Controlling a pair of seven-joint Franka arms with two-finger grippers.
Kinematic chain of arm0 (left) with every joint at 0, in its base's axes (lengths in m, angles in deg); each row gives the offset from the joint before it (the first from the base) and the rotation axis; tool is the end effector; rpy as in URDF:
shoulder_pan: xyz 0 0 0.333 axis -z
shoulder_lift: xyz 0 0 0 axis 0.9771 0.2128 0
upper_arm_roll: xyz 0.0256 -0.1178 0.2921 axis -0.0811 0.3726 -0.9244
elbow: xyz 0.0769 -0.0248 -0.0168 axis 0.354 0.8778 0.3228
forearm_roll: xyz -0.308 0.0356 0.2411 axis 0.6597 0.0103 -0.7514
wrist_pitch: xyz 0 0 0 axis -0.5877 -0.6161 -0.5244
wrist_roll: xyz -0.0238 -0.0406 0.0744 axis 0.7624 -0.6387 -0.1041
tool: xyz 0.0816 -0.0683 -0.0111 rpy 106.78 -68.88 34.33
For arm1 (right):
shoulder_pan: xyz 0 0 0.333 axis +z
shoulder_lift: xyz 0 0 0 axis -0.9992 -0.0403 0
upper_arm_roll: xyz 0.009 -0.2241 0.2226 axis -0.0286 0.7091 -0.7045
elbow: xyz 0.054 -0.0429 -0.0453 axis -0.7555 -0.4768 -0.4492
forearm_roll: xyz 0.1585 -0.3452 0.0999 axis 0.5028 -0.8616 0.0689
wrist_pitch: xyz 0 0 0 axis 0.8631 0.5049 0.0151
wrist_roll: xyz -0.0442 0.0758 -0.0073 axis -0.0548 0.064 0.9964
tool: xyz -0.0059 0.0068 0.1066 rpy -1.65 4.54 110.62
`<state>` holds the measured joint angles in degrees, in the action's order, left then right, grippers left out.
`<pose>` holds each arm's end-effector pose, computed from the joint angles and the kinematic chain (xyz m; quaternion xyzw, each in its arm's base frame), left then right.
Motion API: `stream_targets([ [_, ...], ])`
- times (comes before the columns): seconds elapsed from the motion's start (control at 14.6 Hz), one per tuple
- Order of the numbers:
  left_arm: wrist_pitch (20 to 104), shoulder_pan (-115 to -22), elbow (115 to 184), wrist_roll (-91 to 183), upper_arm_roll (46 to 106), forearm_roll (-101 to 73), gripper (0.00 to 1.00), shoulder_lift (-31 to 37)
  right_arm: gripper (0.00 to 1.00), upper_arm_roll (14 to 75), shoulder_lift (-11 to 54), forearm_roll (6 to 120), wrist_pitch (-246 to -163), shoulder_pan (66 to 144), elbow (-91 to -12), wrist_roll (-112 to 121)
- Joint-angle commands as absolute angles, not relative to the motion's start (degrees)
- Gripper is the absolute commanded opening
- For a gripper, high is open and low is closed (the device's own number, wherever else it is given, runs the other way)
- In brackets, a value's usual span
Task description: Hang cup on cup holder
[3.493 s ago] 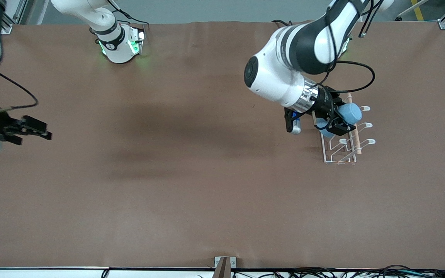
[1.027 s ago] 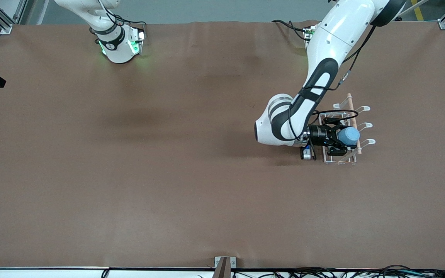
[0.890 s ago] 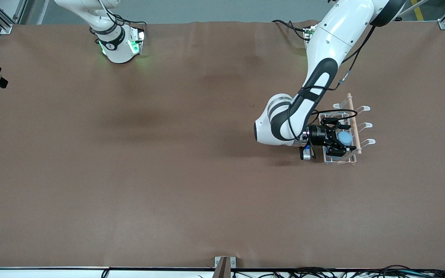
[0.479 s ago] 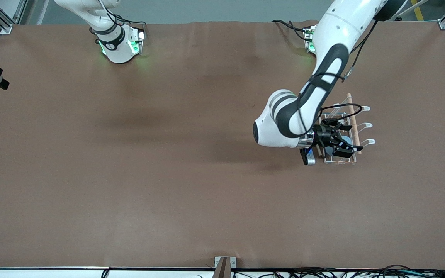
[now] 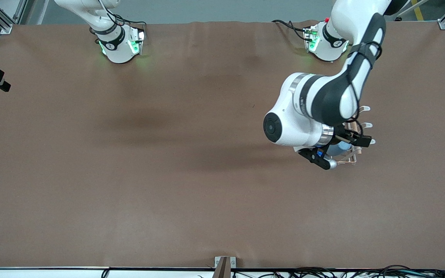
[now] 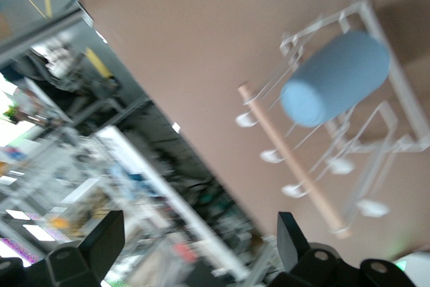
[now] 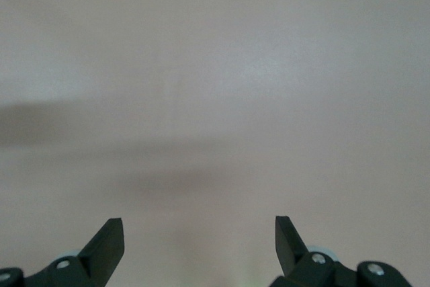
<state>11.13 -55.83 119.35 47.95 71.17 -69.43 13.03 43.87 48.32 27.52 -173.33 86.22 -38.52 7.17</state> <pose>0.6080 -0.2629 0.4186 -0.8693 0.2088 0.1818 0.4096 0.5238 -0.0539 0.6761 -0.9994 0.0301 -0.0106 0.0155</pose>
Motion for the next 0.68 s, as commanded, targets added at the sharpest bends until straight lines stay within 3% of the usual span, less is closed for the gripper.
stream_targets([
  [0.0, 15.1, -57.4, 117.7, 38.2, 71.8, -64.6, 1.0, 11.4, 0.99, 44.2, 47.1, 27.0, -173.0, 86.5, -36.7, 7.4],
  [0.34, 26.0, -64.9, 117.8, 35.1, 71.8, -50.6, 1.0, 1.1, 1.0, 44.3, 47.1, 26.5, -173.2, 86.7, -36.7, 7.8],
  [0.62, 27.5, -67.2, 118.0, 35.6, 71.7, -44.2, 1.0, -4.0, 1.0, 44.2, 47.1, 26.4, -173.3, 86.8, -36.7, 7.5],
])
